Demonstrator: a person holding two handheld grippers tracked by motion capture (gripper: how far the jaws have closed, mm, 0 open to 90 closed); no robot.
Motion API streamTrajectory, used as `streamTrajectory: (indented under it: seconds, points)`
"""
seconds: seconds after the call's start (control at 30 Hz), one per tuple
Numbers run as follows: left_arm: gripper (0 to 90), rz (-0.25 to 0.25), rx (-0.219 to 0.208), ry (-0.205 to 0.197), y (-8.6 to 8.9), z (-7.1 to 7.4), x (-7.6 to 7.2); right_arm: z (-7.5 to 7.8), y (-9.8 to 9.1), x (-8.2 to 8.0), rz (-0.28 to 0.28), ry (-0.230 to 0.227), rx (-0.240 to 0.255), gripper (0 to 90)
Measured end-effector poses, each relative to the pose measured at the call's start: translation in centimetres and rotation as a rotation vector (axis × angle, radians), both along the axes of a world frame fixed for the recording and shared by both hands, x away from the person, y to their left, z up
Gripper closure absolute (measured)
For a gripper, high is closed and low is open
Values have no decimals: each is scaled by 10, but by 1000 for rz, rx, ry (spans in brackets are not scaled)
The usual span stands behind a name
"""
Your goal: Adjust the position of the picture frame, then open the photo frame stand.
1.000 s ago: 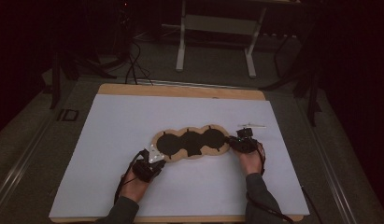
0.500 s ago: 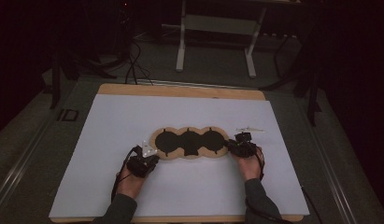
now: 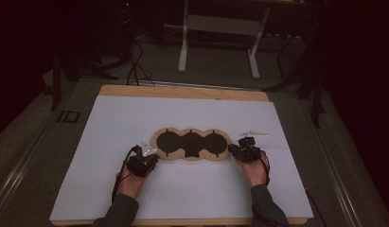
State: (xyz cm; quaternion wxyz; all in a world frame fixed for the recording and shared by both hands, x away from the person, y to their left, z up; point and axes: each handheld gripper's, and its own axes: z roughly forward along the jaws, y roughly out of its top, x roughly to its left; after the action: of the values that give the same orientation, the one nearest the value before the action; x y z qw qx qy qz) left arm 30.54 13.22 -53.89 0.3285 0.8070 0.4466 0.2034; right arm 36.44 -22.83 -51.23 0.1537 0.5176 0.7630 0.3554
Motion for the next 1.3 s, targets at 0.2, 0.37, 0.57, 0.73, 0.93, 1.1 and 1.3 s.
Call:
streamTrajectory:
  seconds: [0.2,0.37,0.57,0.73,0.93,1.1,1.3]
  points:
    - [846,-7,-1,4,-1,1,-1,3,0,-4,44,-19,-45,722]
    - [816,-12,-6,-3,-2,2,-2,4,-6,-12,85,-29,-77,605]
    - [789,-21,-16,-21,-3,4,-5,1,-14,-23,97,-53,-56,531]
    - [763,-44,-43,-45,-2,10,-8,7,-13,-29,110,-61,-37,514]
    - [701,-60,-58,-64,-4,15,-12,11,-17,-37,143,-79,-53,488]
    - [663,-74,-60,-63,-9,15,-13,4,-29,-38,127,-71,-46,488]
    - [612,-96,-82,-52,-13,17,-16,-4,-33,-36,100,-73,-39,481]
